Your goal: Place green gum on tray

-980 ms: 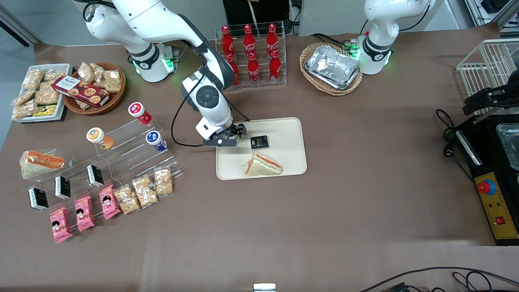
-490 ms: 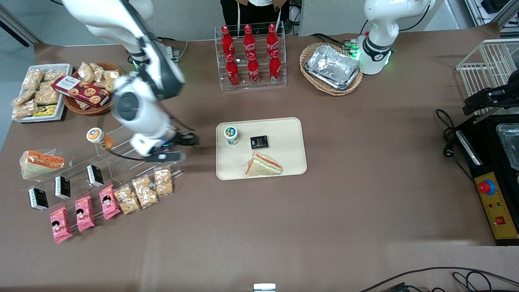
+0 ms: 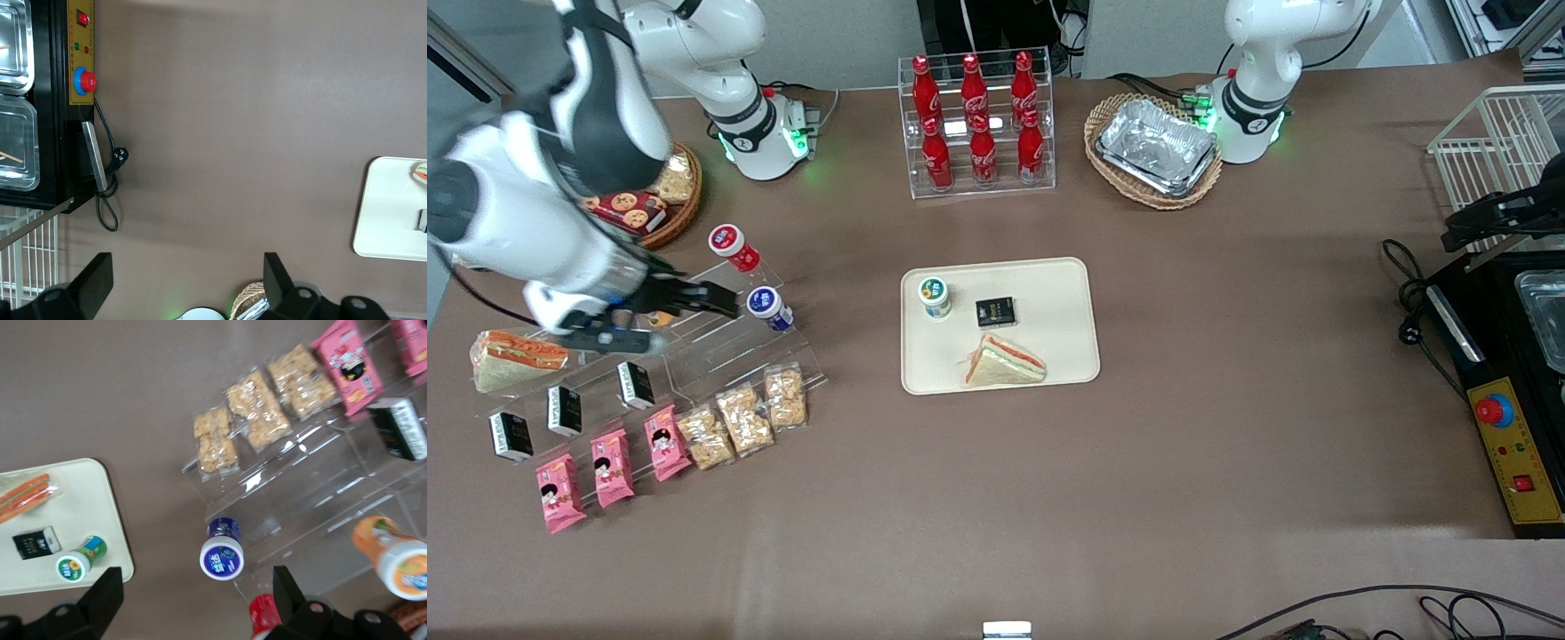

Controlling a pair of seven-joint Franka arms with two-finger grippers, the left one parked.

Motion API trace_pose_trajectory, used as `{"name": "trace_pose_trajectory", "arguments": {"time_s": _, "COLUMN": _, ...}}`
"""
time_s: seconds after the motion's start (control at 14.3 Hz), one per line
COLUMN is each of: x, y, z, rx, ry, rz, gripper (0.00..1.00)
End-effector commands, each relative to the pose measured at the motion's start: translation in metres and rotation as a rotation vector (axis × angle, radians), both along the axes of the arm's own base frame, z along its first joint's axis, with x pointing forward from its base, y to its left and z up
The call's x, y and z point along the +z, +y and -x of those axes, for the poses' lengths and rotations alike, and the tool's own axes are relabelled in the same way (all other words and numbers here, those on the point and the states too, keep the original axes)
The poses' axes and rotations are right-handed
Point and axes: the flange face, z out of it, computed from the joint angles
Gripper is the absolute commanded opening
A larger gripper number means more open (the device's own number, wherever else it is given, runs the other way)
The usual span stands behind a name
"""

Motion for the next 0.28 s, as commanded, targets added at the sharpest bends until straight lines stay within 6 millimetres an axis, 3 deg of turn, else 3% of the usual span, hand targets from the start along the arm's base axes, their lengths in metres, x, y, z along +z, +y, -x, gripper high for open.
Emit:
{"name": "trace_pose_trajectory", "arguments": {"time_s": 0.0, "x": 0.066, "y": -0.026, "z": -0.018, "rx": -0.009, "ry": -0.010, "rz": 0.047, "gripper": 1.00}}
{"name": "trace_pose_trajectory", "arguments": {"time_s": 0.14, "x": 0.096, "y": -0.044, "z": -0.022, "rx": -0.033, "ry": -0.025, "rz": 0.060, "gripper": 1.00}}
{"name": "trace_pose_trajectory", "arguments": {"time_s": 0.21, "x": 0.103, "y": -0.051, "z": -0.022, "rx": -0.043, "ry": -0.017, "rz": 0.065, "gripper": 1.00}}
